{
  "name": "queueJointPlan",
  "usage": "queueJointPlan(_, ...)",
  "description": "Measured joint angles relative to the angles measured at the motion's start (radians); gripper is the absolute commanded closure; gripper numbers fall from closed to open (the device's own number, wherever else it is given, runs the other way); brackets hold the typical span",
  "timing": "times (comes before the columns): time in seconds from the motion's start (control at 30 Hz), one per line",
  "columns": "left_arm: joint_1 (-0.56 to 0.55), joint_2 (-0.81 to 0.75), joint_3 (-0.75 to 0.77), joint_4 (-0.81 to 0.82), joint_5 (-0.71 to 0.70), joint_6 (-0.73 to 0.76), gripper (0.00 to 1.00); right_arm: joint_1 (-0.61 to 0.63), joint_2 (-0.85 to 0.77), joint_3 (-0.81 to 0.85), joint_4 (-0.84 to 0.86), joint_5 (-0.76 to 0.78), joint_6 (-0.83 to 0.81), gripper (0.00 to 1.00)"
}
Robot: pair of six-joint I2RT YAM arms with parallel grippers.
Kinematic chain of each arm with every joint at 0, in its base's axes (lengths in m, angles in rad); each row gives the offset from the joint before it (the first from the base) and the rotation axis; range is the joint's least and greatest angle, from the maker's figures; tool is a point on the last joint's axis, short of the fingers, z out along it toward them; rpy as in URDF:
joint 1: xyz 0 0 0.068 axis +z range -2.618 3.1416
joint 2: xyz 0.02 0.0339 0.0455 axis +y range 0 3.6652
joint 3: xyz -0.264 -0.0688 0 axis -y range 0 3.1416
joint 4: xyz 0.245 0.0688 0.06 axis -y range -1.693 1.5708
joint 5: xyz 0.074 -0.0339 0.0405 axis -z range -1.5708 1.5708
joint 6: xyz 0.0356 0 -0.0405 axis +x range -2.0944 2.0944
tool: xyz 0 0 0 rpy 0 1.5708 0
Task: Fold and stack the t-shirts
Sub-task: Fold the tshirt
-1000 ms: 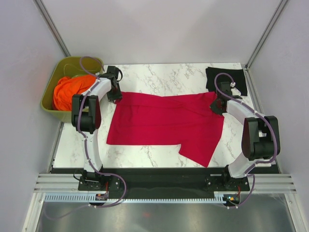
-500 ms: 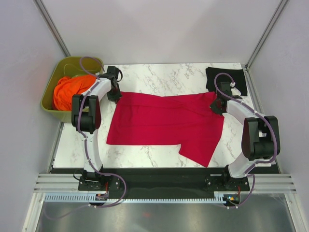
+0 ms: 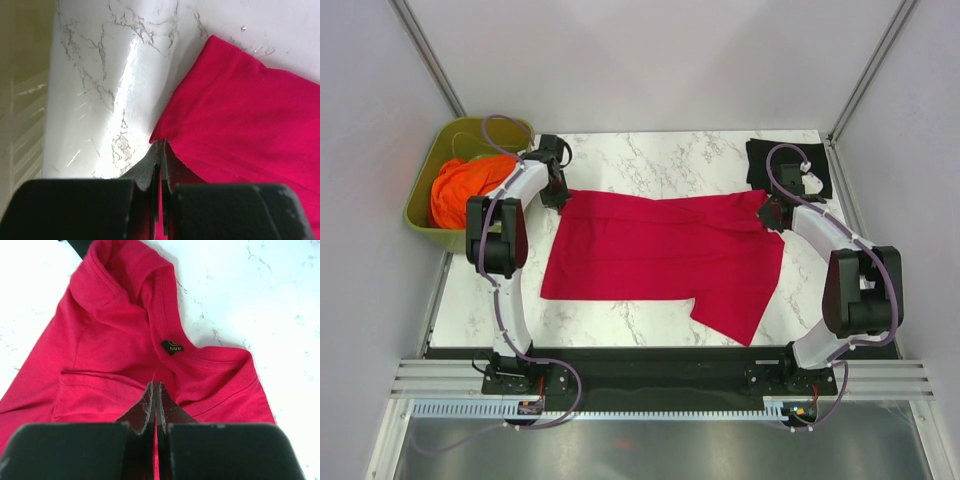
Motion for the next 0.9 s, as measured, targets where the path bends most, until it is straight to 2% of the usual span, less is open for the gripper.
queueJointPlan(0.37,0.000,-0.048,0.000,-0.003,0.010,-0.019,0.98,0.000,-0.055,0.013,-0.021,0.042,-0.039,1.00)
queueJointPlan(0.4,0.000,-0.050,-0.002,-0.003,0.010,-0.019,0.96,0.000,-0.058,0.013,-0.022,0.045,-0.040,1.00)
queueJointPlan(0.43,0.000,-0.051,-0.003,-0.003,0.010,-0.019,0.88,0.000,-0.061,0.013,-0.022,0.048,-0.043,1.00)
queueJointPlan(0.47,0.000,-0.051,-0.005,-0.005,0.010,-0.018,0.72,0.000,-0.061,0.013,-0.022,0.048,-0.045,1.00)
queueJointPlan(0.53,0.000,-0.051,-0.005,-0.008,0.012,-0.019,0.63,0.000,-0.061,0.013,-0.023,0.047,-0.046,1.00)
queueJointPlan(0.9,0.002,-0.039,-0.002,-0.017,0.030,-0.022,0.62,0.000,-0.061,0.013,-0.025,0.043,-0.046,1.00)
